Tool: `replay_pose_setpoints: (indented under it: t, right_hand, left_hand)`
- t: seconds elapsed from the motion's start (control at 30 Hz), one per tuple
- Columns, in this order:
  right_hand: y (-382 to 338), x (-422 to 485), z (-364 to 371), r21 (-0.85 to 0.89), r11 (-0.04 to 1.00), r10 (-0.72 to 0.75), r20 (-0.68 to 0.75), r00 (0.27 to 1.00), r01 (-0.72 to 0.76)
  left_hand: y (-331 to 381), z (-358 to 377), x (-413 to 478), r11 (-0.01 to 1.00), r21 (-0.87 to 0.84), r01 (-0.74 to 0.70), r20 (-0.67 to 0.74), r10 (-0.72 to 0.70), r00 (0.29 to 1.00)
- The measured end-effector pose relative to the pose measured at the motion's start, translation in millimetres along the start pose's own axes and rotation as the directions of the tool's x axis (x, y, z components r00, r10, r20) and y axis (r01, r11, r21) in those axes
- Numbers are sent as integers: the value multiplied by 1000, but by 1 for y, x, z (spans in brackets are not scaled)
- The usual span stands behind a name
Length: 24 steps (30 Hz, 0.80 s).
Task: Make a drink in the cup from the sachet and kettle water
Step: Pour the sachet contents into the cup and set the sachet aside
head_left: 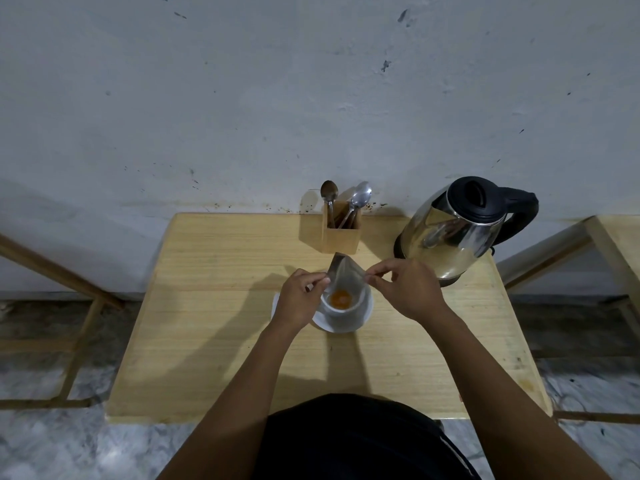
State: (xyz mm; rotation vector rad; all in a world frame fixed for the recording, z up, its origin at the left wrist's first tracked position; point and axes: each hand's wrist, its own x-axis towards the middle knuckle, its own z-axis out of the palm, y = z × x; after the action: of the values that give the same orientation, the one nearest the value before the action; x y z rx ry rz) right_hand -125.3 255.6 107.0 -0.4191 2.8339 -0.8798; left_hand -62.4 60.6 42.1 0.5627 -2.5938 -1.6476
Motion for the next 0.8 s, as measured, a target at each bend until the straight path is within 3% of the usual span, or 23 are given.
replay_pose_setpoints:
  t: [0.1, 0.2, 0.43, 0.73, 0.8]
  right_hand:
    - [3, 1, -1, 35, 999, 25, -80, 996, -23]
    - [1, 0, 0, 78, 996, 38, 38, 999, -41]
    - [5, -1, 3, 237, 971, 34, 50, 998, -45]
    - [-4, -7, -2, 160, 984, 95, -72, 993, -83]
    - [-6, -8, -3, 150, 985, 96, -46, 994, -88]
  left_hand:
    - [3, 0, 0, 1000, -17, -9, 10, 9, 1000]
    - [1, -3, 0, 1000, 0, -13, 0, 13, 1000]
    - [2, -9, 1, 998, 47, -49, -14, 50, 999]
    - [9, -9, 2, 996, 55, -74, -37, 76, 996]
    - [9, -10, 1, 996, 56, -68, -36, 70, 997]
